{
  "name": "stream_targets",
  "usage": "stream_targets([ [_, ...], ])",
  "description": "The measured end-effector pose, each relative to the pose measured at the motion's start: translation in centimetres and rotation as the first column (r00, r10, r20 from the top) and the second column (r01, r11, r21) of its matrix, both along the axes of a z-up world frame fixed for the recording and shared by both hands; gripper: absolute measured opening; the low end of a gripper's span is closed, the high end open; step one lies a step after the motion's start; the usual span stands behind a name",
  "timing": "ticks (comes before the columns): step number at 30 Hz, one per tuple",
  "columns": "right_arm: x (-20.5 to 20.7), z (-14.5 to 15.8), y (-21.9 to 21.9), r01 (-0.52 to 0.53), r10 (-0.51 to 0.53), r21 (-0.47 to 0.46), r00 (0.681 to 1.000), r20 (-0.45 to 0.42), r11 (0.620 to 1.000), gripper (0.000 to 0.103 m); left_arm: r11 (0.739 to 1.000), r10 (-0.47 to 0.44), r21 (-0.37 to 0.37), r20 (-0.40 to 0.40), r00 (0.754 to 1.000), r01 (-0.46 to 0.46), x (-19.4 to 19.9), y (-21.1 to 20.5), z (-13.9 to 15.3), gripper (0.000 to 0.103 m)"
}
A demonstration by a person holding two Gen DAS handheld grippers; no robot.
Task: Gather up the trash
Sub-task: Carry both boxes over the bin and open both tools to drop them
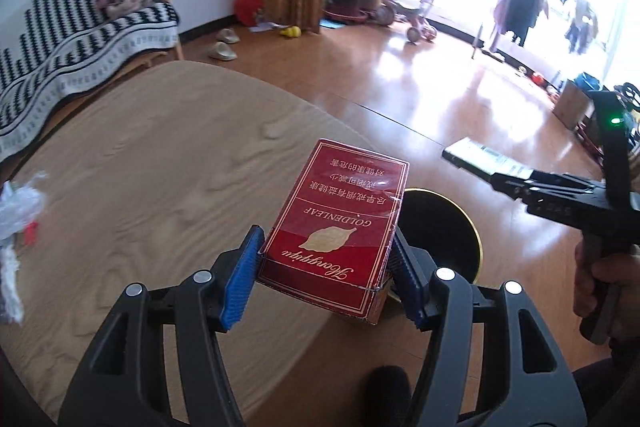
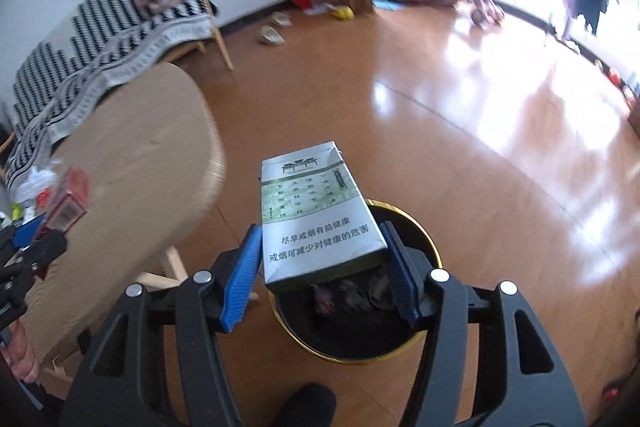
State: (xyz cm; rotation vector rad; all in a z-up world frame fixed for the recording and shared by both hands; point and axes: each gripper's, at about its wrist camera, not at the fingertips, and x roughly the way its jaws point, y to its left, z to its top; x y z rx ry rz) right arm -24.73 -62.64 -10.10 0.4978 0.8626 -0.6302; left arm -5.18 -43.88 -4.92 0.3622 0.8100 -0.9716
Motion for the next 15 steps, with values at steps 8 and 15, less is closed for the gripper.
stream_targets([
  [8,1.1,-5.1,-2.8,0.052,-0.032,0.116,0.985,-0.167,0.992,0.058,0.999,-0.046,0.014,-0.017,0.999,0.046,-1.3,-2.6,-1.4,0.060],
  [15,1.2,-5.9,-3.2,0.072,-0.043,0.167,0.984,-0.173,0.983,0.058,0.998,-0.061,0.022,-0.020,0.998,0.062,-1.4,-3.1,-1.8,0.060],
])
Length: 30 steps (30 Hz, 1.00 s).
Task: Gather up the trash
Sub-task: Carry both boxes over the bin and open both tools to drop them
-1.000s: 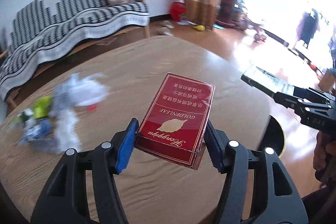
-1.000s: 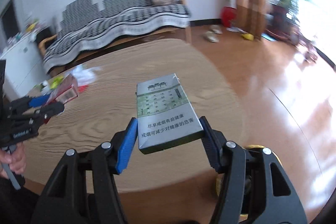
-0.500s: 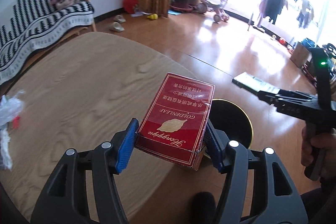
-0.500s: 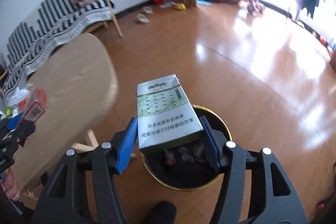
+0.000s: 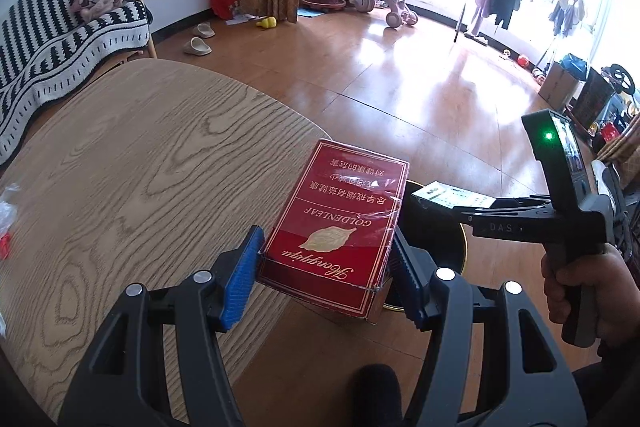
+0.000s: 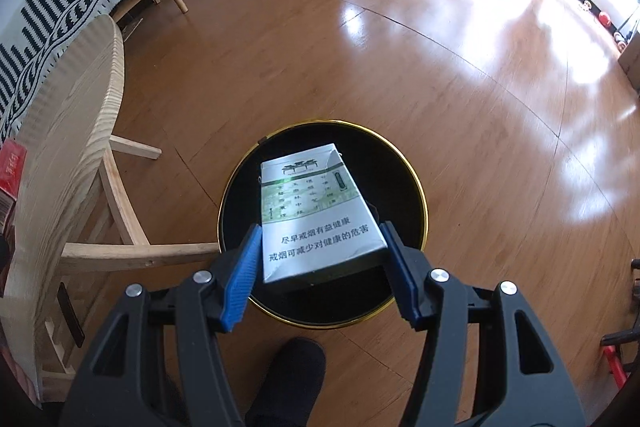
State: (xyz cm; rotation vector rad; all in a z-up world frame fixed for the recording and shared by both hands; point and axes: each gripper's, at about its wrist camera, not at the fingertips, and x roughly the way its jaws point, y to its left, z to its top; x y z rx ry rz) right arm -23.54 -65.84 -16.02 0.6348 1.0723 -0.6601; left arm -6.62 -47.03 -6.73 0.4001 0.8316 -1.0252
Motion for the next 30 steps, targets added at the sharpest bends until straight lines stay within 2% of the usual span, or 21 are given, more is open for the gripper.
stream_targets([
  [4,0.4,0.0,-0.4,0.007,-0.007,0.009,1.000,0.007,1.000,0.061,1.000,-0.001,0.004,0.003,1.000,0.001,-0.1,-0.4,-0.2,0.060],
  [5,0.4,-0.1,-0.6,0.010,-0.010,0.018,1.000,0.010,1.000,0.063,1.000,-0.002,0.004,0.002,1.000,0.002,-0.2,-0.5,-0.2,0.060],
  [7,0.1,-0.1,-0.7,0.015,-0.016,0.023,1.000,0.020,1.000,0.077,1.000,0.000,0.006,0.001,1.000,0.000,-0.8,-0.8,-0.3,0.060],
  [8,0.0,0.1,-0.7,0.022,-0.022,0.015,0.999,0.024,1.000,0.079,1.000,-0.001,0.007,0.000,1.000,0.001,-0.9,-1.0,-0.5,0.060],
  [15,-2.1,1.6,-2.2,0.153,-0.151,-0.022,0.986,0.071,0.988,0.079,0.999,-0.036,0.007,-0.034,0.999,0.036,-1.7,-2.9,-1.7,0.060],
  [18,-3.5,2.6,-2.9,0.228,-0.222,-0.036,0.969,0.110,0.973,0.085,0.998,-0.070,0.000,-0.065,0.995,0.070,-2.5,-4.6,-2.5,0.060],
  [23,-5.1,3.6,-3.7,0.296,-0.288,-0.026,0.944,0.164,0.955,0.085,0.992,-0.129,-0.015,-0.101,0.987,0.128,-4.0,-7.9,-4.2,0.061],
  [25,-5.4,4.0,-3.7,0.307,-0.297,-0.038,0.940,0.169,0.951,0.086,0.990,-0.139,-0.017,-0.107,0.985,0.138,-4.5,-9.4,-4.9,0.066],
  [26,-5.5,4.2,-3.7,0.309,-0.298,-0.045,0.939,0.171,0.950,0.086,0.991,-0.135,-0.017,-0.115,0.984,0.134,-4.5,-9.9,-5.3,0.075],
  [27,-5.5,4.3,-3.7,0.309,-0.297,-0.052,0.939,0.172,0.950,0.086,0.992,-0.127,-0.017,-0.119,0.985,0.126,-4.4,-10.2,-5.4,0.079],
  [30,-5.3,4.7,-3.4,0.298,-0.283,-0.060,0.942,0.179,0.953,0.087,0.995,-0.103,-0.025,-0.138,0.985,0.101,-4.2,-10.4,-5.7,0.083],
])
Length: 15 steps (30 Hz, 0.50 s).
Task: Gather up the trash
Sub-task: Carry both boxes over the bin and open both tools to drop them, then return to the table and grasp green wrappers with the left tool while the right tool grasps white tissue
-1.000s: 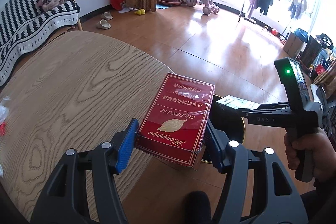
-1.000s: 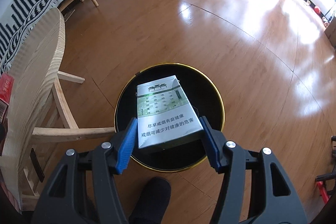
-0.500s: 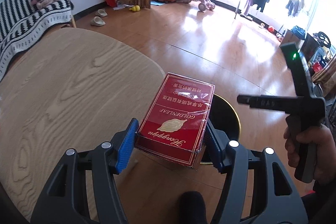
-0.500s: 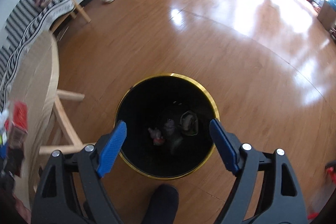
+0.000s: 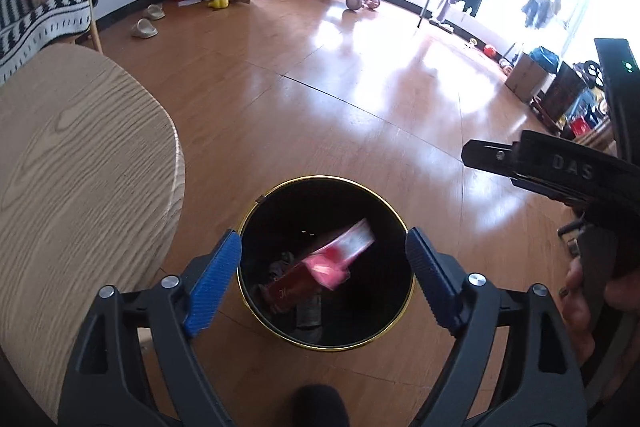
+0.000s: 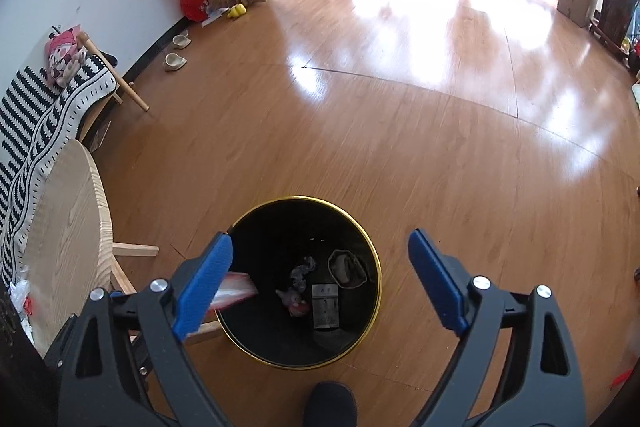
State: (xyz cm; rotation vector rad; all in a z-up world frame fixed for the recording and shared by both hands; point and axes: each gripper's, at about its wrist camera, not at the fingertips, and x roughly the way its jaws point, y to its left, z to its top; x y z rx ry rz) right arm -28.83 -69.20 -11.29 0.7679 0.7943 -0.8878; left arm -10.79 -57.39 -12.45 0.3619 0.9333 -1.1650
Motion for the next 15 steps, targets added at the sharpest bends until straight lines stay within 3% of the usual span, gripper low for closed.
stream_targets([
  [7,3.6,1.0,2.5,-0.107,0.106,-0.035,0.994,-0.018,0.994,0.087,0.999,0.042,-0.007,0.053,0.998,-0.042,1.5,3.0,2.0,0.091],
  [11,7.3,2.3,5.4,-0.195,0.195,-0.070,0.981,-0.017,0.978,0.089,0.997,0.077,-0.021,0.129,0.989,-0.075,3.3,7.2,4.5,0.093],
  [15,12.1,3.9,9.4,-0.292,0.293,-0.088,0.956,0.001,0.953,0.089,0.980,0.200,-0.049,0.207,0.958,-0.194,6.8,14.0,7.6,0.093],
])
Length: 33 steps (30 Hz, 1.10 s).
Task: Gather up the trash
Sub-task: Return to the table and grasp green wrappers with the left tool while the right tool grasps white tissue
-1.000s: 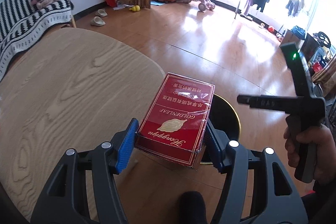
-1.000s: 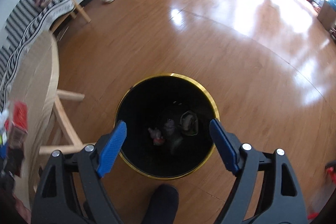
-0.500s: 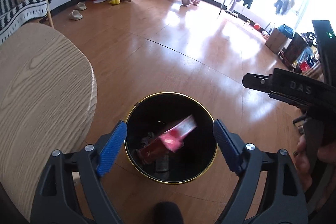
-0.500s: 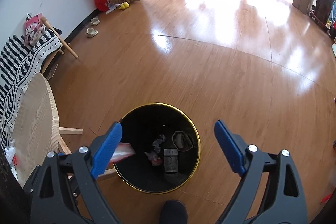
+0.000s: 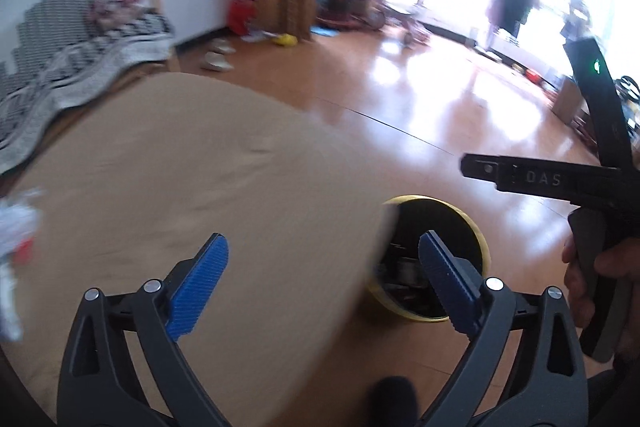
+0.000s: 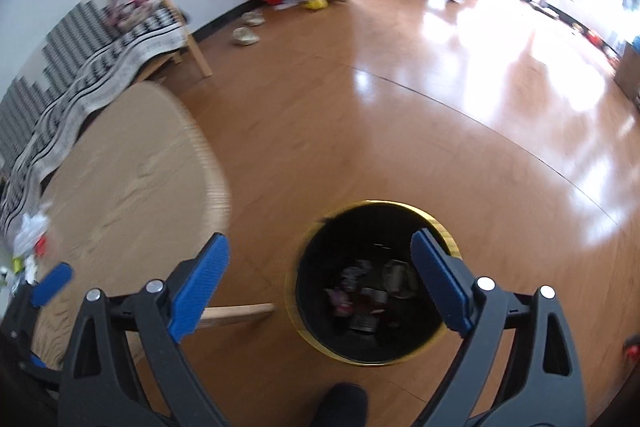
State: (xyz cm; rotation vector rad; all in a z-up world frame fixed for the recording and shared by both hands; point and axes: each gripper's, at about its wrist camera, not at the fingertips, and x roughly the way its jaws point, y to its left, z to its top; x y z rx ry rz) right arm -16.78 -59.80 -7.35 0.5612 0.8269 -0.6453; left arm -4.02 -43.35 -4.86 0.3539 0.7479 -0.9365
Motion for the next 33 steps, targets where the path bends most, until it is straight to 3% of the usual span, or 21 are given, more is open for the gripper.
stream_targets([
  [3,4.4,1.4,4.2,-0.099,0.099,-0.017,0.995,0.017,0.995,0.089,0.993,0.117,-0.019,0.026,0.993,-0.117,3.3,6.1,1.7,0.093],
  [6,9.0,2.5,9.4,-0.215,0.215,-0.033,0.976,0.026,0.976,0.089,0.967,0.253,-0.038,0.040,0.967,-0.252,6.9,12.9,3.0,0.093],
  [10,15.1,3.6,17.1,-0.367,0.369,-0.063,0.929,0.019,0.928,0.089,0.899,0.437,-0.040,0.051,0.898,-0.436,11.1,21.5,4.0,0.093],
  [12,17.3,3.7,20.4,-0.425,0.427,-0.072,0.904,0.013,0.902,0.089,0.846,0.533,-0.037,0.104,0.840,-0.532,13.0,26.2,4.3,0.093],
  [16,21.8,3.6,27.0,-0.533,0.535,-0.091,0.845,-0.010,0.841,0.089,0.773,0.623,-0.019,0.211,0.753,-0.634,15.7,32.6,4.3,0.093],
  [19,23.5,2.9,30.6,-0.591,0.591,-0.105,0.806,-0.041,0.799,0.089,0.740,0.654,-0.005,0.242,0.717,-0.673,17.4,35.8,3.6,0.093],
  [21,24.3,2.4,32.7,-0.621,0.619,-0.114,0.783,-0.061,0.775,0.089,0.737,0.650,0.013,0.264,0.713,-0.676,18.5,36.6,3.1,0.093],
  [28,27.6,0.4,36.6,-0.680,0.676,-0.076,0.733,-0.073,0.729,0.089,0.771,0.567,0.107,0.334,0.753,-0.627,21.3,34.9,0.1,0.093],
  [33,29.4,-0.6,38.3,-0.700,0.697,-0.037,0.714,-0.062,0.714,0.089,0.757,0.601,0.111,0.269,0.752,-0.644,24.4,34.7,-1.1,0.091],
])
